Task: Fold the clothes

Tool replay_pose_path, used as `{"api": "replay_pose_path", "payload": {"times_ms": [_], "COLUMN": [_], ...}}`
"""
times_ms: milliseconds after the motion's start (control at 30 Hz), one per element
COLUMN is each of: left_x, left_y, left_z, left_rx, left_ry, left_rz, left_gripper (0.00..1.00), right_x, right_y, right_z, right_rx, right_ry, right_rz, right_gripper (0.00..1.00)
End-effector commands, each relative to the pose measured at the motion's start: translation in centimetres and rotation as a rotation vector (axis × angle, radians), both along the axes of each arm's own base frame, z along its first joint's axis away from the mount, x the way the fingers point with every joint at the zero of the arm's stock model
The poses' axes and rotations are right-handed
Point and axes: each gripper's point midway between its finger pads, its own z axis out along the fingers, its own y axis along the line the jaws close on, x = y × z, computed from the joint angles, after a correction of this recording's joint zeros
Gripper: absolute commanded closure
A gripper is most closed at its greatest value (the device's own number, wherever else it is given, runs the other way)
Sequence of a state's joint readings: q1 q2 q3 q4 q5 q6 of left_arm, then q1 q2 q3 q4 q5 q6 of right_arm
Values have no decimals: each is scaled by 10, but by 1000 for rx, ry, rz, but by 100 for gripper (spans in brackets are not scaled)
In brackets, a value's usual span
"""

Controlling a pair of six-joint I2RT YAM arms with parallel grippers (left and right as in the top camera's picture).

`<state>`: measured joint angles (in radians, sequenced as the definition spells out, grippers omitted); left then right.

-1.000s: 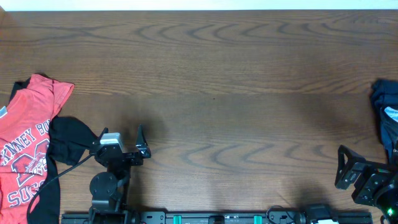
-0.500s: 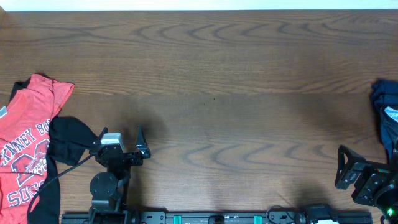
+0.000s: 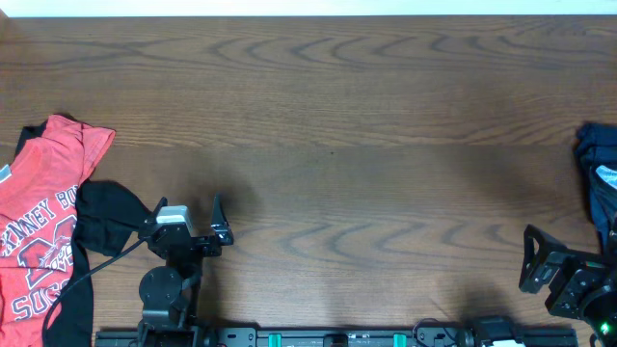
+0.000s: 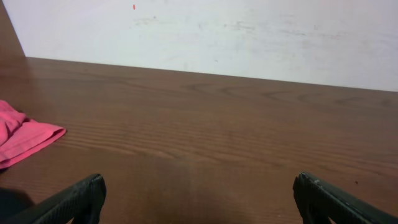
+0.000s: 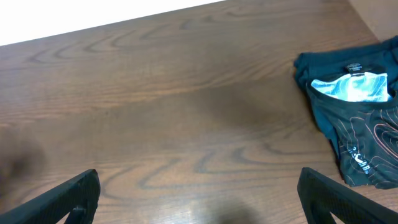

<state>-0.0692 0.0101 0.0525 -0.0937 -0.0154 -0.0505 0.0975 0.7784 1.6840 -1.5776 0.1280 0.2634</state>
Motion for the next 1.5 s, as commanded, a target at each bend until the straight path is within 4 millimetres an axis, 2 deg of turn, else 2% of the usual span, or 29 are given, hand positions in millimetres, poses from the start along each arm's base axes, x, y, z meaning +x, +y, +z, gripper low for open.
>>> {"api": "replay_pose_path", "payload": {"times_ms": [0, 233, 333, 400, 533, 733, 800, 900, 1167, 1467], "left_x": [1, 1, 1, 1, 1, 1, 1, 1, 1, 1], "left_y": [4, 4, 4, 4, 4, 4, 4, 4, 4, 4], "left_z": [-17, -17, -17, -17, -17, -17, -17, -17, -17, -17], "left_rx": [19, 19, 19, 19, 19, 19, 19, 19, 19, 19], "left_ry": [38, 37, 37, 37, 37, 37, 36, 36, 36, 36], "left_rz": [22, 22, 22, 22, 22, 22, 22, 22, 22, 22], "left_gripper": [2, 2, 2, 2, 2, 2, 2, 2, 2, 2], "right_x": [-2, 18, 20, 19, 15, 35, 43, 54, 78, 104], "right_y": [1, -3, -2, -2, 5, 21, 27, 34, 37, 39], "right_z": [-3, 6, 0, -12, -52, -116, -130, -142, -164, -214], "right_rx": [3, -33, -27, -16, 17, 56, 68, 84, 87, 83], "right_ry": [21, -98, -205, -282, -397, -428, -424, -448, -495, -493], "right_rz": [3, -1, 2, 3, 36, 108, 133, 165, 171, 165], "right_gripper": [1, 1, 1, 1, 1, 1, 1, 1, 1, 1]}}
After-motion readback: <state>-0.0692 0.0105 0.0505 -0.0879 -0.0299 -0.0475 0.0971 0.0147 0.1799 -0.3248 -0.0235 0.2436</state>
